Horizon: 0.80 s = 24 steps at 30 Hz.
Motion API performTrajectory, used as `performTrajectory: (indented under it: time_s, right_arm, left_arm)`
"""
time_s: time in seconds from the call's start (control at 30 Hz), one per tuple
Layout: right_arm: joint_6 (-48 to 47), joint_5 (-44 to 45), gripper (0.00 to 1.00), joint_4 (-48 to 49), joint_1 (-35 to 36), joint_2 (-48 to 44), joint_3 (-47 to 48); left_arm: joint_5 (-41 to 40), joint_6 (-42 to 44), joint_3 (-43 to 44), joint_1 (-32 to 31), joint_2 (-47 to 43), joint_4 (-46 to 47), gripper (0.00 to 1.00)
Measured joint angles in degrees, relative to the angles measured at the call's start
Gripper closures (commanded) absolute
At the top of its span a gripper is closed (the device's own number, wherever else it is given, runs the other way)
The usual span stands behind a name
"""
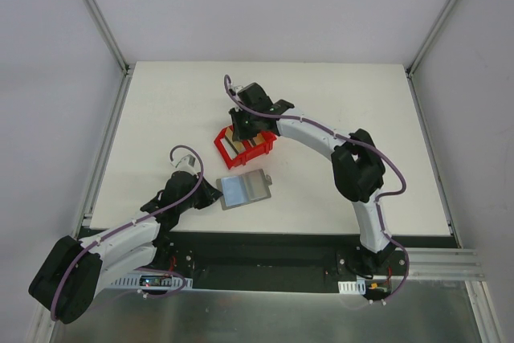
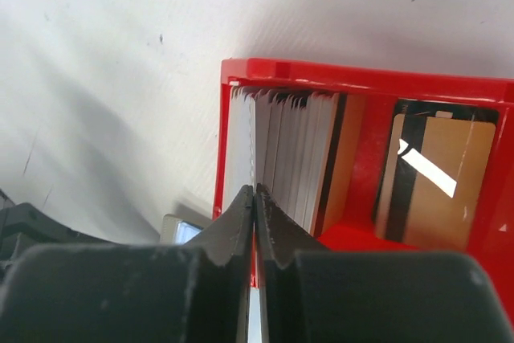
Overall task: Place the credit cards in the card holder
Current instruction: Pick up the credit card from the storage box.
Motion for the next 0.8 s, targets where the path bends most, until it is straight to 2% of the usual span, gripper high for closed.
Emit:
performTrajectory:
  time_s: [0.43, 0.8]
  right_arm:
    - [1.4, -3.4, 1.0, 0.9, -0.1, -0.9, -1.8]
    - [2.9, -4.2, 1.0, 5.4, -0.5, -6.1, -6.8]
  left_arm:
    - [0.0, 0.0, 0.0, 0.0, -0.2, -0.1, 1.0]
    - [0.0, 0.2, 0.2, 0.0, -0.5, -0.5, 1.0]
